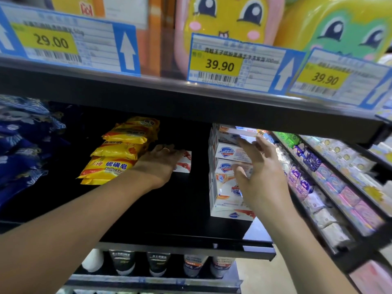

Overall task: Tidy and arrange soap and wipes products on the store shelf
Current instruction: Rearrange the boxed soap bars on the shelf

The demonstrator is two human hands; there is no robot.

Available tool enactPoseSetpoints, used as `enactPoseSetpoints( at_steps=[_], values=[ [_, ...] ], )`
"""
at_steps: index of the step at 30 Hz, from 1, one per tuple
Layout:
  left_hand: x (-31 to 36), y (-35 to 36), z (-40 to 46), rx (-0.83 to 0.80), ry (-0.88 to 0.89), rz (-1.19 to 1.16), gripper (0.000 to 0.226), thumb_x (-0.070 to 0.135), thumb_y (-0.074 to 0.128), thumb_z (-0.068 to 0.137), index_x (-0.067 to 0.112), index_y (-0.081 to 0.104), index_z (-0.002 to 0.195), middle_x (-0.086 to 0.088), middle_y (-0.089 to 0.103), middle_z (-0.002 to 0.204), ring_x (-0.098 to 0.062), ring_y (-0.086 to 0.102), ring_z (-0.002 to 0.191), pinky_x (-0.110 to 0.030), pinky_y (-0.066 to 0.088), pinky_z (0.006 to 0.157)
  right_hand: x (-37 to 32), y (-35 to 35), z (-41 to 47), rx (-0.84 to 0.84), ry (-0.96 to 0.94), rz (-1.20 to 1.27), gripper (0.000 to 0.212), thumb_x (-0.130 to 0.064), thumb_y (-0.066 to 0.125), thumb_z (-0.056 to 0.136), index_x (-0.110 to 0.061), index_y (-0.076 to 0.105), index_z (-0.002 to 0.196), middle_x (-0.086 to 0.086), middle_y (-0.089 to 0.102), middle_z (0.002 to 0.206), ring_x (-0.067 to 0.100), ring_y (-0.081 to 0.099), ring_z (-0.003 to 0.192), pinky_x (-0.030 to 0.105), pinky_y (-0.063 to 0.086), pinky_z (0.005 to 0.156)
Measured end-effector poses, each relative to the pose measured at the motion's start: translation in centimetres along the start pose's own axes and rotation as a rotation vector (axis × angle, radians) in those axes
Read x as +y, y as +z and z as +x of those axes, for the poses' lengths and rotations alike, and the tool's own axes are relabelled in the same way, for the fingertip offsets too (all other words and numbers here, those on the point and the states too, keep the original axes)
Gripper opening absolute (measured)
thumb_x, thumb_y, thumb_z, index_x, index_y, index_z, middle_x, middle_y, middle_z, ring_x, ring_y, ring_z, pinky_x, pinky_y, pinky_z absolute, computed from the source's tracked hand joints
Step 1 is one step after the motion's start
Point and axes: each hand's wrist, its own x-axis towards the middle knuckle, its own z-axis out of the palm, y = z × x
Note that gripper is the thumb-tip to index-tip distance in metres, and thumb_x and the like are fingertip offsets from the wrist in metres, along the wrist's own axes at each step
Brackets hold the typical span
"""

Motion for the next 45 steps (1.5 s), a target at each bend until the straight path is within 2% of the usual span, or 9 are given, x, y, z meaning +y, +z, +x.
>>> enactPoseSetpoints(
  at_steps=[7,12,17,26,30,34,37,40,45],
  values=[
    [2.5,-0.5,-1.7,0.208,0.0,-0.101,0.062,0.031,0.054,0.105,0.034,0.029,0.162,0.005,0.025,0.171,-0.022,0.015,0.158,-0.043,0.016,0.128,0.1,-0.5,0.3,0.0,0.033,0.035,0.051,-0.025,0.072,0.095,-0.039,0.058,0.142,-0.005,0.04,0.154,0.021,0.05,0.128,0.037,0.041,0.111],
    [3.8,-1.1,-6.2,0.343,0.062,-0.348,0.05,0.026,0.06,0.102,0.031,0.05,0.151,0.006,0.046,0.158,-0.016,0.03,0.15,-0.025,0.026,0.119,0.1,-0.8,0.0,0.084,-0.02,0.098,0.047,-0.019,0.077,0.092,-0.04,0.067,0.132,-0.006,0.049,0.146,-0.004,0.04,0.089,0.024,0.042,0.098],
    [3.7,1.8,-13.1,0.297,0.058,-0.351,0.044,0.05,0.05,0.101,0.042,0.053,0.144,0.02,0.048,0.151,0.001,0.03,0.144,-0.019,0.026,0.115,-0.2,-1.6,-2.4,0.156,-0.139,0.194,0.051,-0.015,0.079,0.09,-0.037,0.066,0.134,-0.006,0.05,0.144,-0.021,0.038,0.122,-0.006,0.026,0.095],
    [4.3,4.7,-17.9,0.312,-0.029,-0.225,0.055,0.062,0.029,0.099,0.044,0.06,0.141,0.025,0.049,0.151,-0.004,0.039,0.146,-0.03,0.032,0.118,-1.8,-0.8,-8.4,0.121,-0.261,0.308,0.048,-0.018,0.075,0.092,-0.037,0.066,0.135,-0.006,0.049,0.147,0.01,0.05,0.132,0.005,0.035,0.102],
    [3.5,3.5,-17.1,0.243,-0.152,-0.723,0.047,0.071,0.027,0.098,0.059,0.066,0.121,0.045,0.055,0.131,0.02,0.036,0.134,-0.021,0.031,0.112,-2.2,0.2,-10.0,0.157,-0.274,0.336,0.048,-0.015,0.079,0.09,-0.038,0.067,0.131,0.002,0.053,0.145,0.015,0.055,0.129,0.012,0.042,0.101],
    [4.4,0.2,-15.4,-0.001,-0.271,-1.379,0.056,0.077,0.039,0.096,0.041,0.08,0.102,0.01,0.079,0.11,-0.012,0.071,0.117,-0.036,0.046,0.104,-3.1,0.9,-11.1,0.184,-0.323,0.337,0.049,-0.017,0.076,0.087,-0.035,0.066,0.131,0.006,0.052,0.145,0.027,0.058,0.126,0.019,0.047,0.103],
    [5.5,-1.1,-16.5,-0.054,-0.191,-1.509,0.055,0.083,0.063,0.065,0.046,0.079,0.103,0.001,0.081,0.102,-0.018,0.078,0.098,-0.031,0.06,0.082,-3.8,1.4,-11.6,0.175,-0.355,0.301,0.046,-0.016,0.078,0.09,-0.033,0.069,0.132,0.007,0.05,0.146,0.029,0.056,0.131,0.033,0.057,0.096],
    [6.0,-1.1,-17.5,-0.053,-0.175,-1.521,0.048,0.067,0.075,0.066,0.044,0.077,0.108,0.002,0.08,0.109,-0.015,0.078,0.099,-0.03,0.063,0.082,-4.2,1.8,-12.0,0.2,-0.393,0.295,0.049,-0.019,0.078,0.088,-0.033,0.068,0.134,0.007,0.049,0.146,0.03,0.058,0.126,0.039,0.061,0.086],
    [5.7,-1.3,-18.2,0.017,-0.176,-1.462,0.041,0.045,0.078,0.082,0.031,0.073,0.12,0.008,0.08,0.113,-0.011,0.076,0.106,-0.028,0.059,0.085,-4.4,1.1,-12.0,0.16,-0.287,0.458,0.088,-0.021,0.081,0.077,-0.036,0.039,0.153,-0.001,0.039,0.153,0.018,0.05,0.135,0.013,0.051,0.092]
  ],
)
